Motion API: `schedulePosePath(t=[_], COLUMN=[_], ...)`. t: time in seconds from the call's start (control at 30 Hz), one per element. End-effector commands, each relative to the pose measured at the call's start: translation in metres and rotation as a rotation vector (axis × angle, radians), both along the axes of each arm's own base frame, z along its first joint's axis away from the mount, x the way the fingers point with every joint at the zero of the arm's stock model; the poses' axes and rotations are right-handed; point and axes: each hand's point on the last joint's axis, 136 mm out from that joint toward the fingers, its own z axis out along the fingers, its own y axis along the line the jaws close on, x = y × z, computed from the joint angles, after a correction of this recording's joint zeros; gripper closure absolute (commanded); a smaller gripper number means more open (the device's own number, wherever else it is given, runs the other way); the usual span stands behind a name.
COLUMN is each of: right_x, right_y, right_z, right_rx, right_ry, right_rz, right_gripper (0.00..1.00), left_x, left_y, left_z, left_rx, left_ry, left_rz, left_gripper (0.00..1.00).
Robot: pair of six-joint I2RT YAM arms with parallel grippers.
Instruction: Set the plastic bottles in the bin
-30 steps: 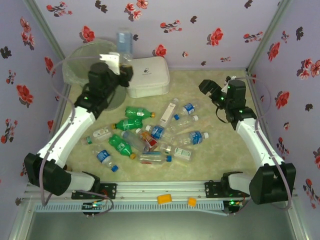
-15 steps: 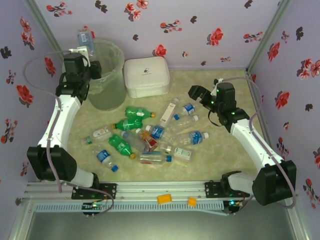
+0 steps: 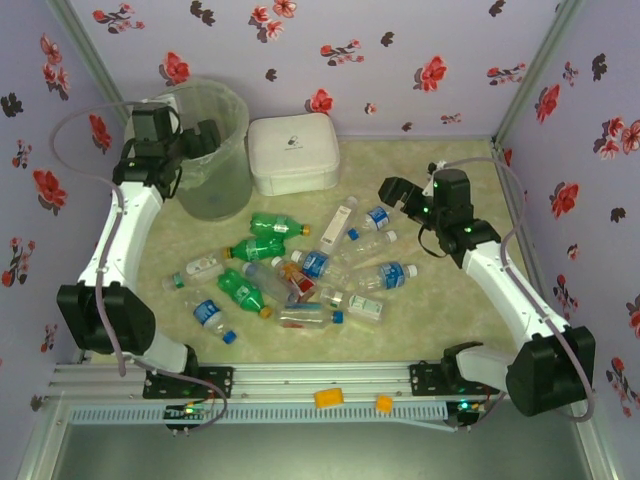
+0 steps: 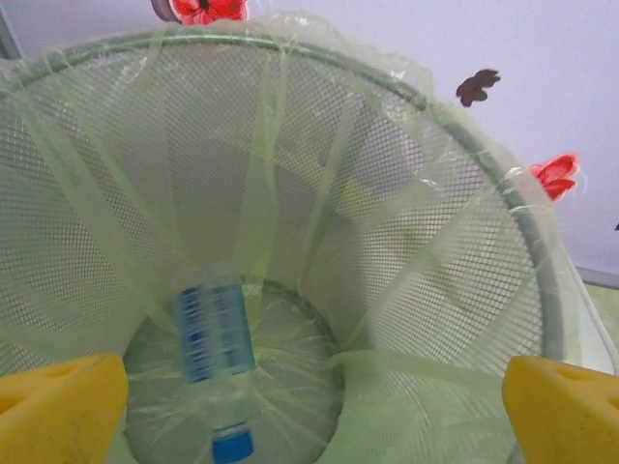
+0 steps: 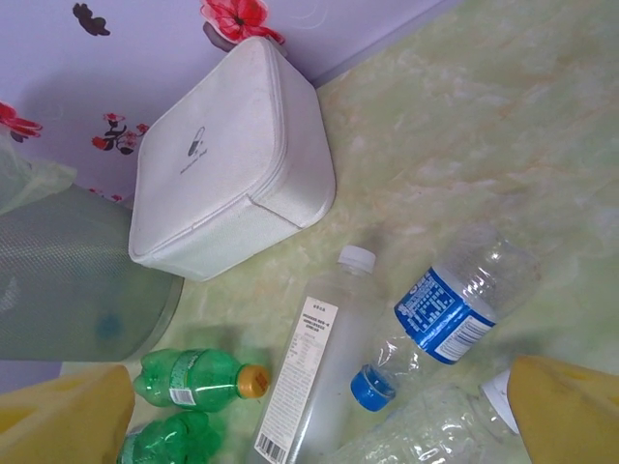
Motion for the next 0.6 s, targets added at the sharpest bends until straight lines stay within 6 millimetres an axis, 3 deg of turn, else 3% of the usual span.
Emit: schedulePosePath(t=[0.0,0.13,0.3,0.47,0.57], right_x=[-0.002,0.000,0.001,0.002,0.007], right_y=[-0.002,-0.001,0.006,0.009,0.005], right_z=[-0.003,-0.012,-0.031,-0.058,-0.074], right_rx=[-0.041,-0.054,-0.099,-0.166,-0.192], right_ry=[0.004,0.041,0.121,0.217,0.278], right_rz=[0.000,0.011,0.069,0.121,0.093], right_gripper=[0.01,0.00,0.00,0.01,0.03], left_x=[-0.019,-0.039,-0.075,-0.109,-0.121], left_y=[-0.008,-0.027,-0.072,-0.132,-0.161], left_z=[0.051,0.072,0.088,0.066,0.039], left_rx=[-0.056,-0.068,-0.134,-0.216,-0.319], left_ry=[-0.121,-0.189,-0.299,-0.340,-0.325], left_rz=[-0.024,-0.082,-0.230,-0.391,-0.445], left_gripper=[0.00,0.00,0.00,0.00,0.00])
